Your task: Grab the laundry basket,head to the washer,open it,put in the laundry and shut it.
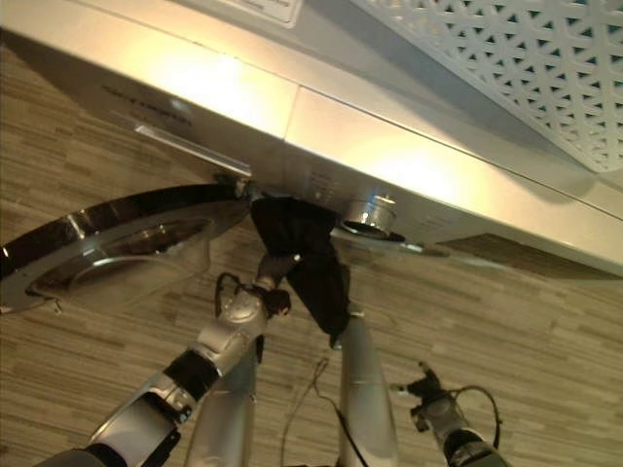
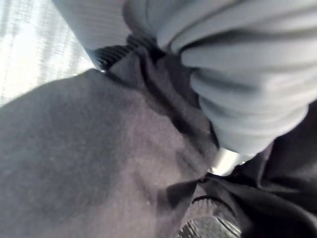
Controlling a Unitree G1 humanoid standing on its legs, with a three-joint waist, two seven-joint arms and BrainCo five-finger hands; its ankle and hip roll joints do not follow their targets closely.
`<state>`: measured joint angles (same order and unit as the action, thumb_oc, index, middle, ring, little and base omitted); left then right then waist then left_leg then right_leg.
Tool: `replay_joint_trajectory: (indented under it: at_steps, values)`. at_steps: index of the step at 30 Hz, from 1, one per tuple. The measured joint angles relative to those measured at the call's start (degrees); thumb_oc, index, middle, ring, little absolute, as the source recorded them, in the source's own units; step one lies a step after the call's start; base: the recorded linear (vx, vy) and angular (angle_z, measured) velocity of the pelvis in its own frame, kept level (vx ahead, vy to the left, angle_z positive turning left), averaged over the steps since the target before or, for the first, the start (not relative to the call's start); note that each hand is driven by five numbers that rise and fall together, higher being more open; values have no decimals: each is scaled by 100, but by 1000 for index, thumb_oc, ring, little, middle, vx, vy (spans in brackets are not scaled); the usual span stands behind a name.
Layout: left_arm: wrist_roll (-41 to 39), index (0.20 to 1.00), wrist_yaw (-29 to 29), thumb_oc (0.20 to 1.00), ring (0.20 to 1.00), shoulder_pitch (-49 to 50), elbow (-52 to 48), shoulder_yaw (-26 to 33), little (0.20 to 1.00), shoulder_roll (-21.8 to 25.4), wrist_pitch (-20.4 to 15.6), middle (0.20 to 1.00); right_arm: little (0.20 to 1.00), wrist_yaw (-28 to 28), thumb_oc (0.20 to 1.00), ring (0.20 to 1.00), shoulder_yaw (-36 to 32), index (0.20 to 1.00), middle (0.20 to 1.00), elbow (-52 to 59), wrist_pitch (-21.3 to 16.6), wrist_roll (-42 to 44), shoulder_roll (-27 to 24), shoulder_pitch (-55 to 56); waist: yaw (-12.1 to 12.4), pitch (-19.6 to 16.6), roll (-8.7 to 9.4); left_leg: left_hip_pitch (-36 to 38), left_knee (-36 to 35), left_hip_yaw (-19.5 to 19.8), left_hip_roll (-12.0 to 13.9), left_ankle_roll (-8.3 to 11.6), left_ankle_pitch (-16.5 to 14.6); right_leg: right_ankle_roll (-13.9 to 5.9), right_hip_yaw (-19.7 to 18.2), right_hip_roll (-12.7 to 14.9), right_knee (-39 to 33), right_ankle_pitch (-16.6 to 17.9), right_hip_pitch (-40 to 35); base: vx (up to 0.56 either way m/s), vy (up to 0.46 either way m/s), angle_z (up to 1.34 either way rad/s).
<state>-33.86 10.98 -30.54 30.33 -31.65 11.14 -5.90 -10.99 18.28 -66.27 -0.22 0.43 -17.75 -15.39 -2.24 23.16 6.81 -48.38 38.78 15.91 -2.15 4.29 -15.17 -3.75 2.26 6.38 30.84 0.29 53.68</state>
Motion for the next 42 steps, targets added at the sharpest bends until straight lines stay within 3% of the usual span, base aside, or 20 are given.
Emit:
replay_joint_trajectory:
  at_steps: [7, 14, 20, 26, 33, 36, 38, 39, 40, 42]
  values:
    - [7, 200, 9, 200, 200, 36, 4, 5, 200, 54, 75, 200, 1000, -133, 1000, 1000, 336, 1000, 1000, -15, 46, 105, -72, -319, 47, 17, 95, -403, 327, 78, -56, 10, -107, 32, 8, 46, 459, -188, 451, 1, -47, 8]
    - [13, 200, 2, 200, 200, 243, -163, -20, 200, 202, 112, 200, 1000, -249, 1000, 1000, 185, 1000, 1000, -268, 66, 515, -53, -384, 146, 163, 17, -549, 100, 74, -25, -18, -72, 81, 30, 51, 389, -183, 649, 4, -44, 1]
    - [1, 200, 62, 200, 200, -246, 90, -201, 200, 18, 114, 200, 1000, -390, 1000, 1000, 81, 1000, 1000, -176, 41, 927, -53, -622, 83, 348, -45, -472, -333, 52, 31, 201, 142, 83, 28, 54, 137, -85, 644, -10, -47, 2]
    - [-464, 200, 700, 200, 200, -1681, 336, -186, 200, -490, -216, 200, 1000, -765, 1000, 1000, 98, 1000, 1000, 314, -29, 1001, -67, -855, -186, 370, -34, -623, -421, 2, 94, 229, 159, 92, -8, 3, 78, -54, 834, 5, -68, -4]
    - [-1081, 200, 1336, 200, 200, -3021, 832, 398, 200, -607, -430, 200, 1000, -903, 1000, 1000, 169, 1000, 1000, 677, -139, 994, -73, -860, -620, 396, 85, -599, -657, -105, 351, 261, 174, 189, -13, -188, -230, 99, 836, 13, -47, -13]
    - [-1320, 200, 1633, 200, 200, -3802, 993, 742, 200, -762, -734, 200, 1000, -921, 1000, 1000, 280, 1000, 1000, 686, -177, 996, -48, -841, -804, 400, 210, -499, -847, -150, 470, 364, 237, 231, -20, -269, -377, 195, 798, 19, -30, -11]
    - [-1658, 200, 1775, 200, 200, -4215, 1418, 1011, 200, -719, -1302, 200, 1000, -1017, 1000, 1000, 510, 1000, 1000, 713, -271, 991, 2, -863, -955, 478, 413, -261, -1186, -227, 540, 445, 371, 268, -25, -282, -524, 258, 663, 29, -8, -5]
    - [-1831, 256, 1856, 256, 256, -4208, 1457, 1078, 256, -757, -1353, 256, 1000, -1021, 1000, 1000, 556, 1000, 1000, 673, -263, 992, -2, -857, -958, 479, 415, -224, -1236, -228, 561, 441, 385, 273, -22, -301, -569, 276, 627, 34, 6, 0]
    - [-2389, 1000, 1902, 1000, 1000, -4282, 1657, 1269, 1000, -888, -1543, 1000, 1000, -1008, 1000, 1000, 627, 1000, 1000, 551, -226, 991, 0, -931, -986, 480, 427, -98, -1437, -226, 577, 461, 490, 282, -16, -303, -711, 342, 519, 0, 0, 0]
    - [-2970, 1000, 1889, 1000, 1000, -4180, 1720, 1311, 1000, -925, -1650, 1000, 1000, -1004, 1000, 1000, 627, 1000, 1000, 515, -233, 987, -7, -976, -984, 476, 432, 47, -1618, -260, 599, 461, 577, 280, -25, -306, -883, 426, 398, 6, 2, -2]
